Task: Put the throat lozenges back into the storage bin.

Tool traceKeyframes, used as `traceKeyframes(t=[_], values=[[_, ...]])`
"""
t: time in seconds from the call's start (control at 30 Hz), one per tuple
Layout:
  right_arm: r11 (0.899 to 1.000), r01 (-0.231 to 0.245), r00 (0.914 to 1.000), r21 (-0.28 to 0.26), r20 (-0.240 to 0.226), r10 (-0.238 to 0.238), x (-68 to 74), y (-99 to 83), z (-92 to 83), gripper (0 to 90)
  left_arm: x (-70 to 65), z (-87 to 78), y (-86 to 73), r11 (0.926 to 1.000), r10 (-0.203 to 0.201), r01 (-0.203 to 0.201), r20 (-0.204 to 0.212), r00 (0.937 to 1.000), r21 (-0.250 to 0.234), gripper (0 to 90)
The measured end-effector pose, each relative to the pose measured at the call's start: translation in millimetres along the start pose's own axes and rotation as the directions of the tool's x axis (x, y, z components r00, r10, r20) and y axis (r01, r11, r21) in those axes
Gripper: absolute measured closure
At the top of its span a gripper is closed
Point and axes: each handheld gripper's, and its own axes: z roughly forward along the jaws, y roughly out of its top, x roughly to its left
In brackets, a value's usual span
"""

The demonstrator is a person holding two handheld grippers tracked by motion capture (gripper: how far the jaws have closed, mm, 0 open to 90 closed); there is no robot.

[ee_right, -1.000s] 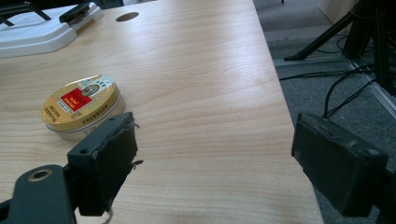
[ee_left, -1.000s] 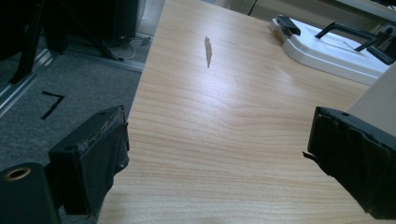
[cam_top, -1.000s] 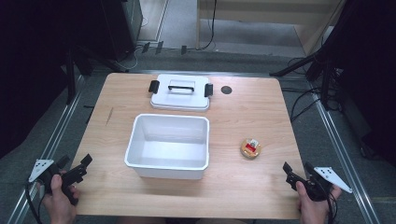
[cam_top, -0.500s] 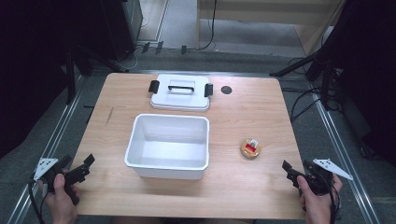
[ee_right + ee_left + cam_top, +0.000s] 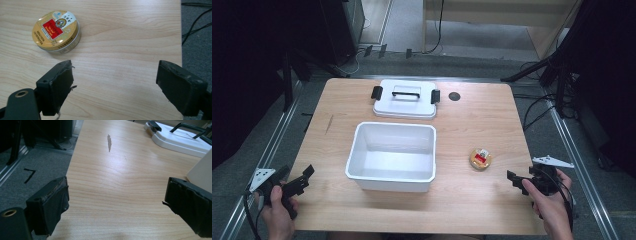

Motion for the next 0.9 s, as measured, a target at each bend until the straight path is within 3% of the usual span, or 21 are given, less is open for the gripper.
traceKeyframes(t=[0.2, 0.3, 0.43, 0.63, 0.77, 0.9], values=[[0.996, 0.051, 0.9987, 0.078, -0.002, -0.051, 7.3, 15.6, 6.5, 14.2, -0.2, 0.5, 0.2, 1.0000, -0.002, 0.002, 0.001, 1.0000, 0.006, 6.2], [0.989, 0.092, 0.9958, 0.117, -0.007, -0.091, 12.6, 22.5, 10.2, 14.3, 0.1, 0.6, 0.2, 1.0000, -0.003, 0.003, 0.001, 1.0000, 0.007, 6.2], [0.972, 0.157, 0.9873, 0.174, -0.006, -0.158, 23.0, 31.1, 15.3, 14.2, 0.2, 0.9, 0.3, 1.0000, -0.005, 0.005, 0.003, 1.0000, 0.009, 6.2], [0.931, 0.238, 0.9702, 0.278, -0.024, -0.241, 39.7, 43.9, 25.6, 13.8, 0.6, 1.0, 0.5, 0.9999, -0.007, 0.007, 0.004, 1.0000, 0.011, 6.2], [0.908, 0.260, 0.9646, 0.327, -0.046, -0.260, 48.4, 50.8, 32.1, 13.5, 0.4, 1.3, 0.5, 0.9999, -0.006, 0.006, 0.002, 1.0000, 0.011, 6.2], [0.871, 0.287, 0.9560, 0.398, -0.064, -0.286, 57.0, 54.0, 40.2, 13.0, 0.8, 1.2, 0.6, 0.9999, -0.009, 0.009, 0.004, 1.0000, 0.014, 6.2]])
